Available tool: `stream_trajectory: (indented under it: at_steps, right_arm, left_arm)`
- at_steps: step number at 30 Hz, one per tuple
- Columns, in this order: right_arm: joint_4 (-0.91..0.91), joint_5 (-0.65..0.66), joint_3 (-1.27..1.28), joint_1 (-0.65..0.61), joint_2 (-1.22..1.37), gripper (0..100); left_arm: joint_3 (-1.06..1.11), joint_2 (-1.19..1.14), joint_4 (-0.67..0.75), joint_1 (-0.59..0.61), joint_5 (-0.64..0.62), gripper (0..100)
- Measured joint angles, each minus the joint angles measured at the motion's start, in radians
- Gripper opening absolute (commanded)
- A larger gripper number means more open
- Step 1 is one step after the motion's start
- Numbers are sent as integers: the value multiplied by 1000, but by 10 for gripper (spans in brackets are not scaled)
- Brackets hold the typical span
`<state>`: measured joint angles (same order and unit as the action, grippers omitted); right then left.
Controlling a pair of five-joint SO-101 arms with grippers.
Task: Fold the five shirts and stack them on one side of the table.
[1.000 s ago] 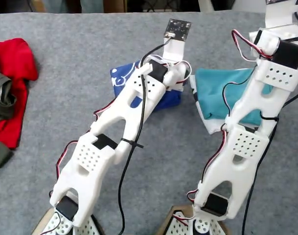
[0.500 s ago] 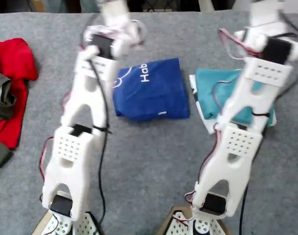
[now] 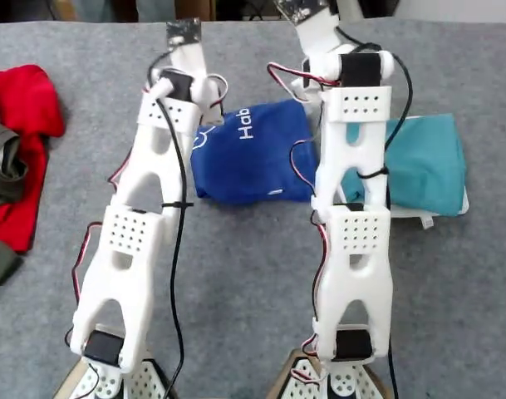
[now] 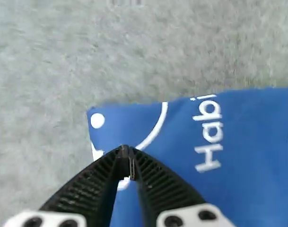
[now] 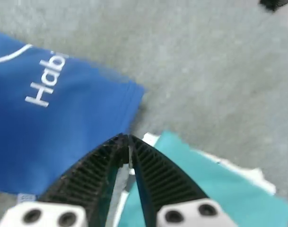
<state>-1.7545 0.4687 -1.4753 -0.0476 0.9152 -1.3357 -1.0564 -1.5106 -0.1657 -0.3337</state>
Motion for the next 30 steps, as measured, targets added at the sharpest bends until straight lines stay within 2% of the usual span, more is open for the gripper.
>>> stream_trajectory:
  at_steps: [5,11,18,23,30]
  right_arm:
    - [-6,-81,239,-11,-61,15]
    - [5,-97,667,-49,-230,15]
    - [167,-97,991,-31,-244,15]
    - [272,-100,1083,-11,-201,15]
    - [192,-97,990,-11,-201,15]
  left_arm:
    - [0,-110,74,11,5,30]
    - [-17,-167,121,9,8,30]
    - [-64,-206,121,9,8,30]
    - [-68,-207,121,9,37,29]
    - [-238,-210,-9,9,101,29]
